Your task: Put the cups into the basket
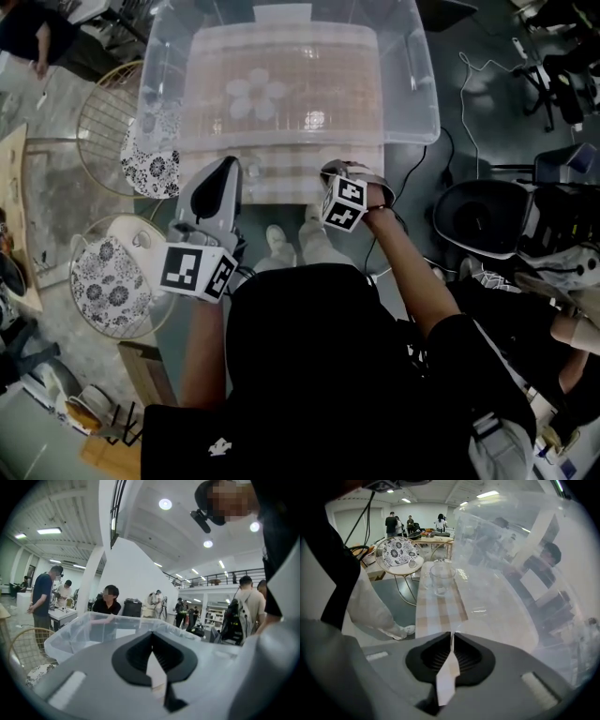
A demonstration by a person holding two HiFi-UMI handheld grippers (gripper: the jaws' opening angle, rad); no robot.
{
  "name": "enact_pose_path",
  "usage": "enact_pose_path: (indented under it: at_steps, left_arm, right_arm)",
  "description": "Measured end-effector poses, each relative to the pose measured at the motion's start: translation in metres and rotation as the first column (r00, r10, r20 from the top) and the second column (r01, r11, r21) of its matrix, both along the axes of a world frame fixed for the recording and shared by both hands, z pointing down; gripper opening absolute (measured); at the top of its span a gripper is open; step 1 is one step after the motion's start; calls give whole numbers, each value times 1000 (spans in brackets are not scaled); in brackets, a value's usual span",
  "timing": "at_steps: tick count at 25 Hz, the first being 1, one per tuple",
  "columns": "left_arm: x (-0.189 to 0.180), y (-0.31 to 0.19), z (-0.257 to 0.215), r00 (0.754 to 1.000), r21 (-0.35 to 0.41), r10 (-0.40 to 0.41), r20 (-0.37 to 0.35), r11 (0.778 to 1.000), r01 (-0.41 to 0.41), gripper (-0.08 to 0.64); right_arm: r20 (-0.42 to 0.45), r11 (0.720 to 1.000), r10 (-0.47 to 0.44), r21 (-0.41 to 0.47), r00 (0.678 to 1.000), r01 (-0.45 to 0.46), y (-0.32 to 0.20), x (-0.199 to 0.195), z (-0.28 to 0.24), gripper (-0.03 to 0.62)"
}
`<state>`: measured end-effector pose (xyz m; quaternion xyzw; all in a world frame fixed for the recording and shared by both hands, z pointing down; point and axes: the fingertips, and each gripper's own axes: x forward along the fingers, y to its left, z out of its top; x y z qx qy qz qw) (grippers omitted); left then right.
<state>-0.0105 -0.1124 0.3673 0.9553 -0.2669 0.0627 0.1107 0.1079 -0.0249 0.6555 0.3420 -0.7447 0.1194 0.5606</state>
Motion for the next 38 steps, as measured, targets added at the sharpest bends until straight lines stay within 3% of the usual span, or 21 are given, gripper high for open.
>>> enact_pose_path:
  at_steps: [6, 13, 20, 25, 33, 38]
  left_arm:
    - [6, -3, -4, 1000, 27, 8, -4, 1000, -8, 5]
    - [8, -8, -6, 999, 24, 21, -26, 999, -21, 5]
    - [11, -13, -17, 998, 19, 23, -64, 1000, -22, 5]
    - [12, -16, -18, 997, 20, 18, -72, 1000, -16, 5]
    - [8, -31, -21, 997, 19, -26, -75, 999, 28, 5]
    - [9, -39, -20, 995, 2, -62, -78, 998, 62, 5]
  right_arm:
    - [76, 999, -10, 48, 997, 7, 4, -18, -53, 25]
    - [139, 985, -56, 170, 989, 32, 6, -46, -136, 25]
    - [219, 953, -124, 298, 968, 55, -1, -67, -227, 23]
    - [247, 916, -130, 400, 960, 21, -24, -56, -281, 23]
    - [215, 904, -96, 427, 972, -5, -84, -12, -301, 23]
    - [198, 922, -89, 386, 976, 6, -113, 1, -286, 23]
